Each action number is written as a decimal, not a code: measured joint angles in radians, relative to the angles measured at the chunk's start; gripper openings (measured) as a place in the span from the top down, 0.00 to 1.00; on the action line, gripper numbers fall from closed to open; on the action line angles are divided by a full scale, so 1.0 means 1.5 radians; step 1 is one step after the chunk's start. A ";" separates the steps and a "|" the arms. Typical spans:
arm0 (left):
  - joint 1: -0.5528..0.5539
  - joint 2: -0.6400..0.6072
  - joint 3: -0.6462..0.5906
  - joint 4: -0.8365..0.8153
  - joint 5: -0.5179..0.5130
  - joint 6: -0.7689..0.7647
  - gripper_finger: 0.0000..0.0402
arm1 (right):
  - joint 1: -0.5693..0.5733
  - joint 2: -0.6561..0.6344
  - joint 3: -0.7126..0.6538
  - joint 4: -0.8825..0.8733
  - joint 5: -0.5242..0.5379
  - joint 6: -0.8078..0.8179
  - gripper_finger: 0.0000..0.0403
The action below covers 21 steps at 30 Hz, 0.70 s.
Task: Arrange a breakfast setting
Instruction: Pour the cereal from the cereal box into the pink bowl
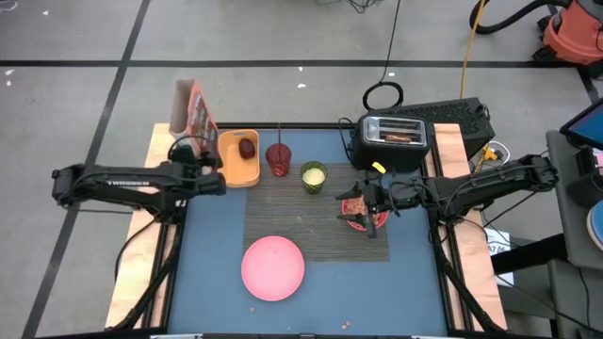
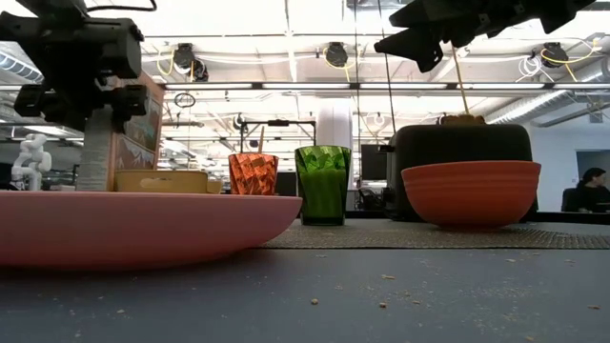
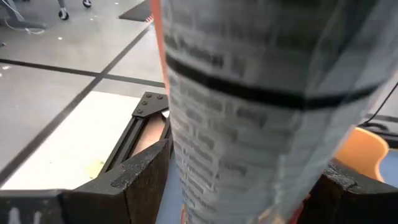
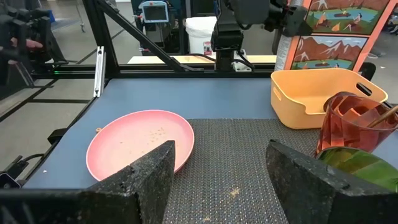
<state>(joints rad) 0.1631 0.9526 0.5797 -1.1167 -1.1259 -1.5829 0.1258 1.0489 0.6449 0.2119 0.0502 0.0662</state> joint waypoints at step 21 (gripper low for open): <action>0.000 -0.056 0.126 0.015 -0.002 0.249 0.31 | 0.000 0.000 0.000 0.000 0.000 0.000 0.40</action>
<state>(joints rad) 0.1631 0.8680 0.7689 -1.0943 -1.1285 -1.2088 0.1258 1.0489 0.6449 0.2119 0.0502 0.0662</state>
